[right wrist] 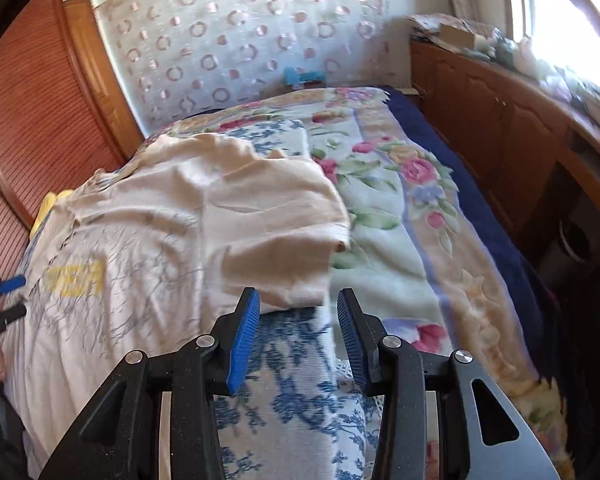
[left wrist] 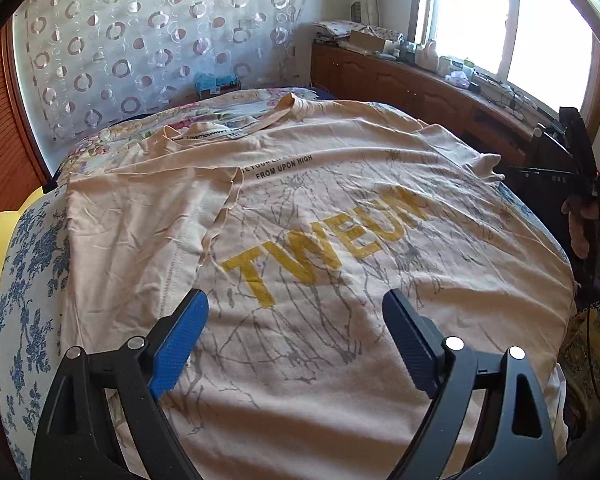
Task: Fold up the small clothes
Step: 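Move the right gripper to the shirt sleeve and grasp its edge, then fold the grasped sleeve inward over the shirt, open right gripper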
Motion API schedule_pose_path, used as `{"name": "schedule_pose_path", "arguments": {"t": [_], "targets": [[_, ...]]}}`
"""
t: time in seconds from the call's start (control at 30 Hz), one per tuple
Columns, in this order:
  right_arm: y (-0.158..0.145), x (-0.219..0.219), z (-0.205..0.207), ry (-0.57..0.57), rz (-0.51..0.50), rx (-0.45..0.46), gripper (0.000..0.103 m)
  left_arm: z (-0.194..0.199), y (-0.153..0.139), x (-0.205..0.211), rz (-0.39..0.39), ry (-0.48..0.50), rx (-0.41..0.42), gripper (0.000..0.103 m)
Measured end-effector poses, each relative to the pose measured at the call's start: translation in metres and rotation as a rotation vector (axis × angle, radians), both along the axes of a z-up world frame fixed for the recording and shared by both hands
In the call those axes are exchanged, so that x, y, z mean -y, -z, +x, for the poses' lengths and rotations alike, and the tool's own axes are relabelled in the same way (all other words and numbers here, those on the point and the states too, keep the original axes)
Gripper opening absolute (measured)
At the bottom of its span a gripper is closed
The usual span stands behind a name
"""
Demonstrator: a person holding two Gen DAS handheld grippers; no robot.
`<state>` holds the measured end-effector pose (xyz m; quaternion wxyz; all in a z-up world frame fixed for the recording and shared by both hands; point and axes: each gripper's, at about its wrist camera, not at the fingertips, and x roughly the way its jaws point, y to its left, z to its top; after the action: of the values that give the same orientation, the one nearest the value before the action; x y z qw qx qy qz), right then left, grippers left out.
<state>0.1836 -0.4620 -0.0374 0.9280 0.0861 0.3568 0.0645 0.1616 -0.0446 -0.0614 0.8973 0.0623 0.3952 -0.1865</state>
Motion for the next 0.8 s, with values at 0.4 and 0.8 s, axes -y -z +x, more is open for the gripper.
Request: {"name": "schedule_pose_path", "arguments": {"t": [0.4,0.8], "targets": [[0.007,-0.010,0.031,0.001,0.023,-0.072,0.045,0.010,0.024,0.019,0.061,0.016,-0.060,0.090],[-0.005,-0.030,0.025,-0.019,-0.129,0.010,0.004,0.010,0.027,0.024,0.082,0.022,-0.060,0.092]]}}
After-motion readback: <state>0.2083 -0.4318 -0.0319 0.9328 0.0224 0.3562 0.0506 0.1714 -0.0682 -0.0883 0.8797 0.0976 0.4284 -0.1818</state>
